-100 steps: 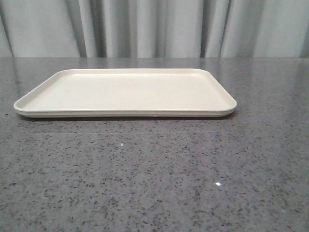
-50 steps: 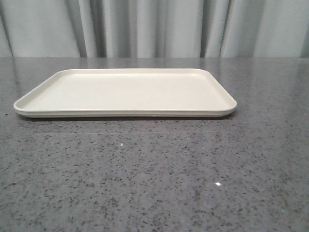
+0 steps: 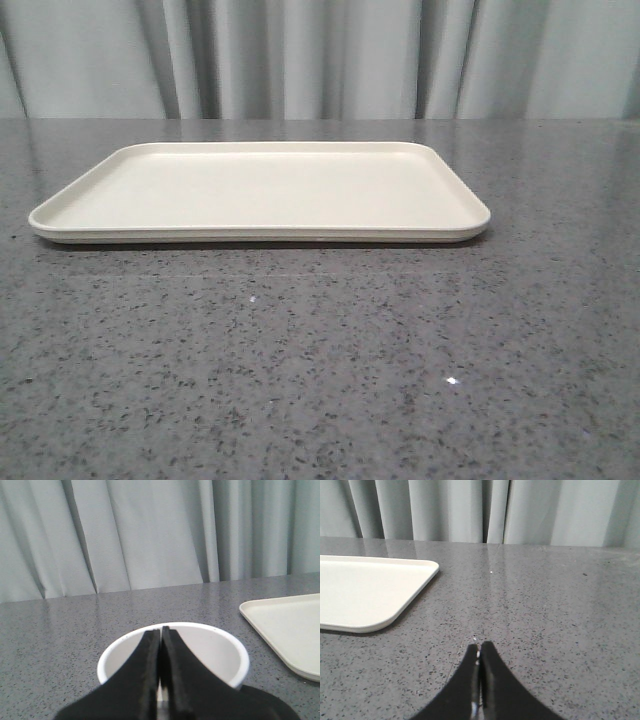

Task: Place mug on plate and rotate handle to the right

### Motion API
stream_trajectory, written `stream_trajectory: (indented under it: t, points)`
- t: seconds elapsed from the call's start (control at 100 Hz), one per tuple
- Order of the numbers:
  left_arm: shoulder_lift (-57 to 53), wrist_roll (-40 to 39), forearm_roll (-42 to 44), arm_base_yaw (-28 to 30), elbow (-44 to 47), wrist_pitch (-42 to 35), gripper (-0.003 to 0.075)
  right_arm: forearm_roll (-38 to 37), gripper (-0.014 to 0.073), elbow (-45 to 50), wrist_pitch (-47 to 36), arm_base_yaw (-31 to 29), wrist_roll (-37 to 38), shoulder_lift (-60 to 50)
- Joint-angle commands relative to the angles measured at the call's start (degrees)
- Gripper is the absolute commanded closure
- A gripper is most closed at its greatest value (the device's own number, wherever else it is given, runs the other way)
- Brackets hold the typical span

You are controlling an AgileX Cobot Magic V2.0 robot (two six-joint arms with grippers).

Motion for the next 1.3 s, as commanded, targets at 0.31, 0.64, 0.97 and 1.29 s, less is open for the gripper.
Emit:
stream_trajectory:
  t: [0.31,0.64,0.97,1.29]
  points:
    - [-1.71,-0.10,-0.41,-0.26,0.41,-4.13,0.0740,0.82,0.0661,0.02,-2.89,0.15,-0.42,-1.19]
    - [-1.71,-0.10,-0.41,-0.26,0.41,-4.13,0.0740,0.82,0.0661,0.02,-2.91,0.15,-0.42,-1.19]
    - [-1.71,-0.10,-0.41,-0.26,0.41,-4.13,0.0740,0.82,0.0661,0.02,-4.99,0.15,-0.42,-1.19]
    - [-1.71,-0.10,-0.41,-0.26,0.41,-4.13,0.0740,0.82,0.0661,0.02,-5.13,0.15,-0.42,-1.19]
